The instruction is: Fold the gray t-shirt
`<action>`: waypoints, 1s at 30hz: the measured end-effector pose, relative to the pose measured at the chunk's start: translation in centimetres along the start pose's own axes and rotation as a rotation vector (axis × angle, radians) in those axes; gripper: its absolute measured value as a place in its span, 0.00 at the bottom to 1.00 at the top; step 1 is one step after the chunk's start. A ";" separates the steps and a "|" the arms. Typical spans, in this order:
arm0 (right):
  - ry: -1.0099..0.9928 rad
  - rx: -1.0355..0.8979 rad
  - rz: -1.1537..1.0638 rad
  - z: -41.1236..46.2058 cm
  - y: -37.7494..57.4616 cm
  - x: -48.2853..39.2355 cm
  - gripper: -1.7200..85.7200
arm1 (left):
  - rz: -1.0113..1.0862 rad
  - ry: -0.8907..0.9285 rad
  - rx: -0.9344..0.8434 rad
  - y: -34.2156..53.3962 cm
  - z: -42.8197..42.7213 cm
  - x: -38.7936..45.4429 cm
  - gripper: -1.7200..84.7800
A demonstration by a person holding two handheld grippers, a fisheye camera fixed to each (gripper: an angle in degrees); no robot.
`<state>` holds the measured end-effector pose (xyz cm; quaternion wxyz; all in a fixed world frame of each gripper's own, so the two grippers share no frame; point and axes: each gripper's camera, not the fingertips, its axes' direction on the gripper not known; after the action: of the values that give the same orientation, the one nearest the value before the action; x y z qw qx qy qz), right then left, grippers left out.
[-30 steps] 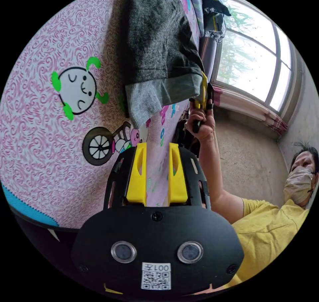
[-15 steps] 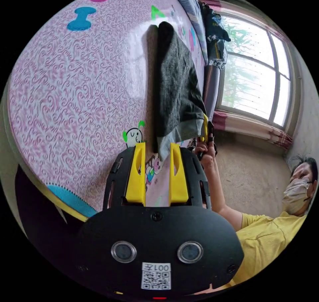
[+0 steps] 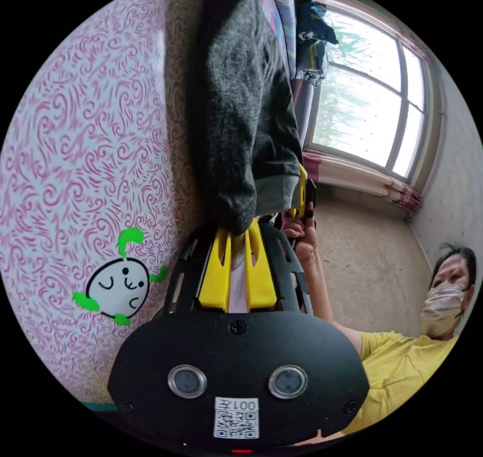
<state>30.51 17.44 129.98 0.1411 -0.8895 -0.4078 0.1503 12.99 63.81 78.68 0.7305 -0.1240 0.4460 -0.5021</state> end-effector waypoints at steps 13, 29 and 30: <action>-0.299 0.301 0.005 -6.6 8.7 -7.2 0.05 | 0.273 0.079 -0.165 -0.2 -5.5 13.7 0.01; -0.229 0.768 0.196 -12.3 37.3 -14.9 0.06 | 0.313 0.024 -0.799 11.7 4.4 17.0 0.01; -0.233 0.793 0.229 -12.5 38.1 -14.4 0.06 | 0.316 0.015 -0.811 12.1 5.1 16.9 0.01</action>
<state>52.33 -19.11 129.33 0.4077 -0.7828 -0.2303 0.4098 26.14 53.79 65.09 0.6872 -0.3273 0.6261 -0.1692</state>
